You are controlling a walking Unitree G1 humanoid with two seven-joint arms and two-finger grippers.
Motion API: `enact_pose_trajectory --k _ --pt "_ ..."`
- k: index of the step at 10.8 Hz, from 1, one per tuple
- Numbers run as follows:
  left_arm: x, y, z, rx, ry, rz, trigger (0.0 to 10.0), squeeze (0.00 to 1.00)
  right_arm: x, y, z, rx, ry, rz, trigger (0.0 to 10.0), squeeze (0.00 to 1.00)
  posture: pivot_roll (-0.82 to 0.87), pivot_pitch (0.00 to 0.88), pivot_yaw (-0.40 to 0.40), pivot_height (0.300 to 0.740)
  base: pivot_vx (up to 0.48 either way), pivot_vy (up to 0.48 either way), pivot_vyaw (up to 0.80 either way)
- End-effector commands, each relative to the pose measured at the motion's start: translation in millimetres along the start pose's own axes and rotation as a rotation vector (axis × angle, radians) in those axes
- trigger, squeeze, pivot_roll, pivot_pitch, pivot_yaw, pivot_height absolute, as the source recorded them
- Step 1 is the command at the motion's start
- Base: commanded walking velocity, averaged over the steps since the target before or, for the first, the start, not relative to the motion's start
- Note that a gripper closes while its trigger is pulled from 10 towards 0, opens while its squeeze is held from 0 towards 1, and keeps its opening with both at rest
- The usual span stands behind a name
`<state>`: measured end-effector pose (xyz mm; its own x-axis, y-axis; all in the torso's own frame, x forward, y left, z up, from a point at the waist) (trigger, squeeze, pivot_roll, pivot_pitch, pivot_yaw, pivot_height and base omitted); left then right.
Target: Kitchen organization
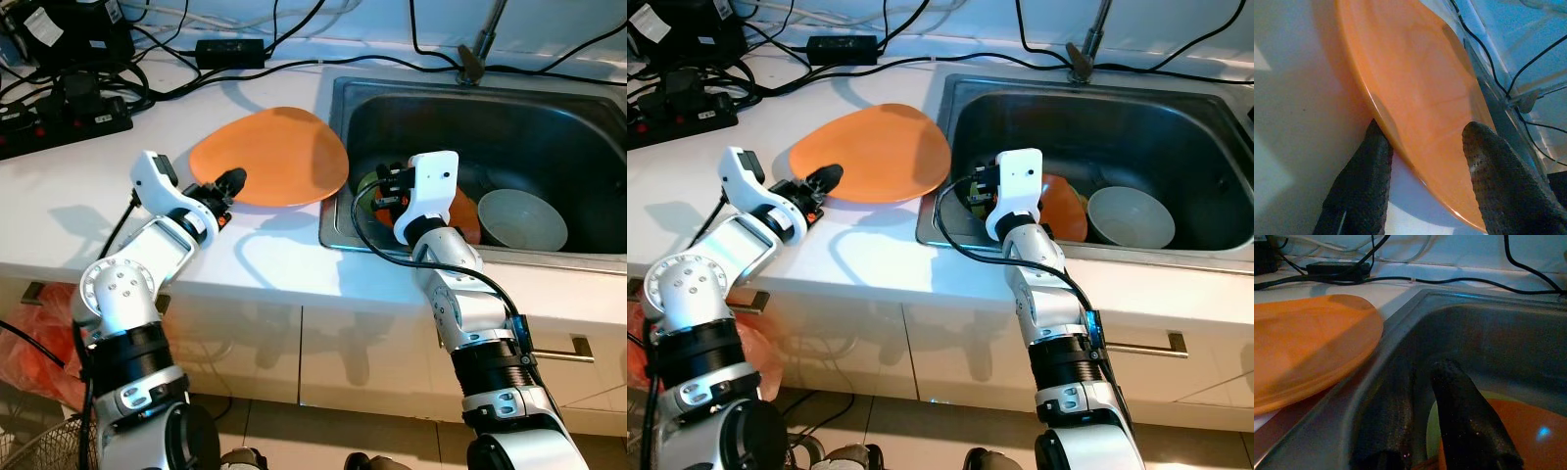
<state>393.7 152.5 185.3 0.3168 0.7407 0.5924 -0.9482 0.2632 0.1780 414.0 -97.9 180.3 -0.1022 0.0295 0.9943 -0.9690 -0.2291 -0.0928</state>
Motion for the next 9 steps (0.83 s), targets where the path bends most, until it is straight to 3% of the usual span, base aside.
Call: enact_pose_trajectory --k 1,9 --pt "-29.4 -3.4 -19.9 0.082 0.020 -0.105 0.0 0.00 0.5 2.3 1.1 0.000 0.007 0.001 10.0 0.00 0.07 0.146 -0.012 0.740 0.000 0.000 0.00" --pt "-30.6 -2.8 -18.1 0.071 0.022 -0.099 0.0 0.00 0.4 1.7 -1.0 0.005 0.003 -0.001 10.0 0.00 0.08 0.134 -0.007 0.740 0.000 0.000 0.00"
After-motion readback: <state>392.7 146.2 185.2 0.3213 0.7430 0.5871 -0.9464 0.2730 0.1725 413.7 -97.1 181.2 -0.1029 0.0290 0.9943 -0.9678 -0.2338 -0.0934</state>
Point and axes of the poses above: a point about 5 cm out from each wrist's last joint towards the gripper, its own y axis pointing back from the gripper into the wrist, its own x axis along the axis of the wrist's last joint, z = x × y, the point moved 6 cm from there along -y, pointing out of the wrist towards the gripper, and after that the axes turned 3 degrees about y, right-handed, at the moved point
